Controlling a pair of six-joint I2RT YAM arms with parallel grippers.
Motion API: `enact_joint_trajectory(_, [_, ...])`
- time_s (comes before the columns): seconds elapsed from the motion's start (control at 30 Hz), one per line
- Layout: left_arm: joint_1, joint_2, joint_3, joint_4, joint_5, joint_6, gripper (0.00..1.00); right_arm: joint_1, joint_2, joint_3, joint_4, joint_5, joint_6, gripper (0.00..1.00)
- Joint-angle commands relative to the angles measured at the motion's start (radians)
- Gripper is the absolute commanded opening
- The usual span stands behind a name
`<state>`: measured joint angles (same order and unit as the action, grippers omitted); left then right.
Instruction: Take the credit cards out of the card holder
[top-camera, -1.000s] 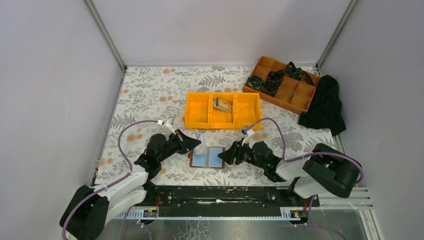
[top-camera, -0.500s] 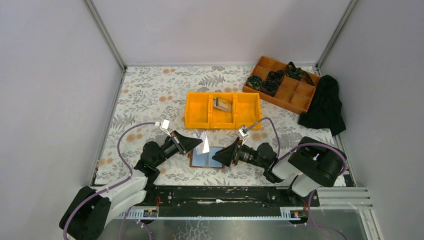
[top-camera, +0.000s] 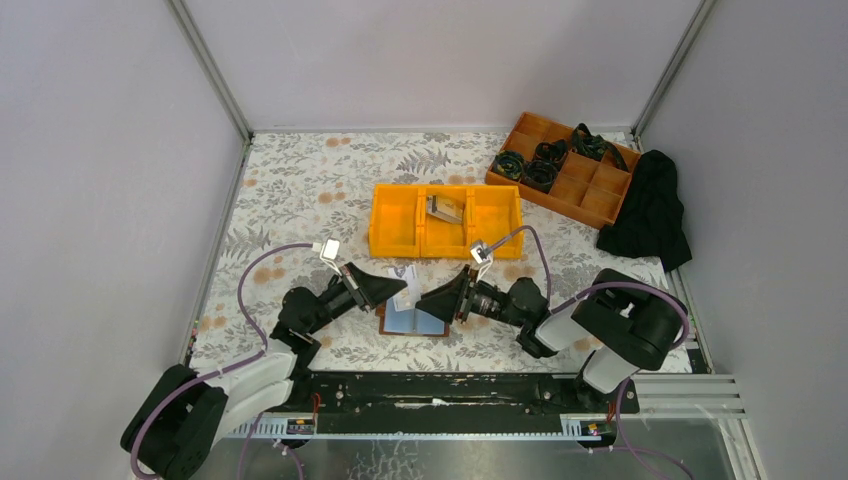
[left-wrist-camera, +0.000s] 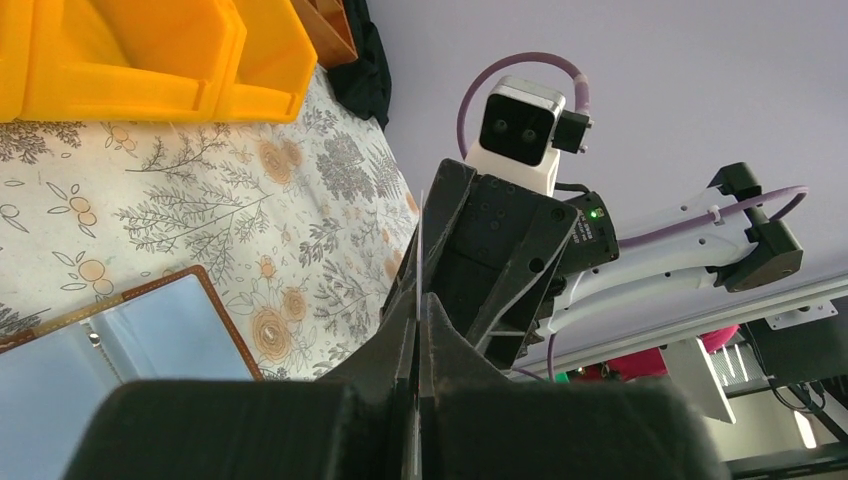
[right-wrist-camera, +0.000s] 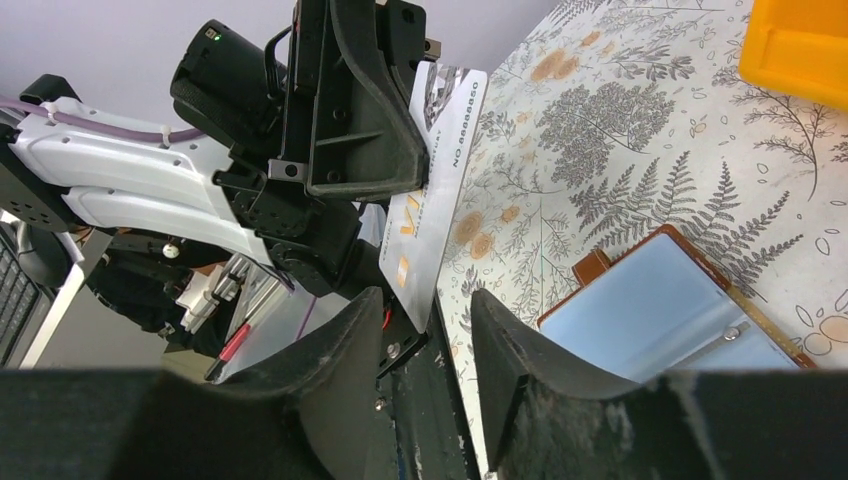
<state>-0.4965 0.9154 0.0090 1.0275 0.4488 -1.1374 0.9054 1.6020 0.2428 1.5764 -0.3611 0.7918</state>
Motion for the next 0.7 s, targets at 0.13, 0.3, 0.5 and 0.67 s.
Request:
enact_joint_trajectory(0.13, [0.004, 0.012, -0.02, 0.111, 0.02, -0.01, 0.0, 0.008, 0.013, 0.044, 0.054, -0.013, 0.01, 0.19])
enact_joint_trajectory(0.3, [0.004, 0.021, -0.015, 0.111, 0.018, -0.003, 0.0, 0.008, 0.008, 0.035, 0.054, -0.008, 0.012, 0.0])
enact_joint_trajectory(0.5, [0.004, 0.016, -0.013, 0.091, 0.022, 0.011, 0.0, -0.011, -0.058, -0.003, 0.002, 0.026, -0.006, 0.0])
enact_joint_trajectory(0.67, [0.004, 0.009, -0.026, 0.082, 0.03, 0.016, 0.0, -0.046, -0.156, -0.009, -0.129, 0.016, -0.045, 0.0])
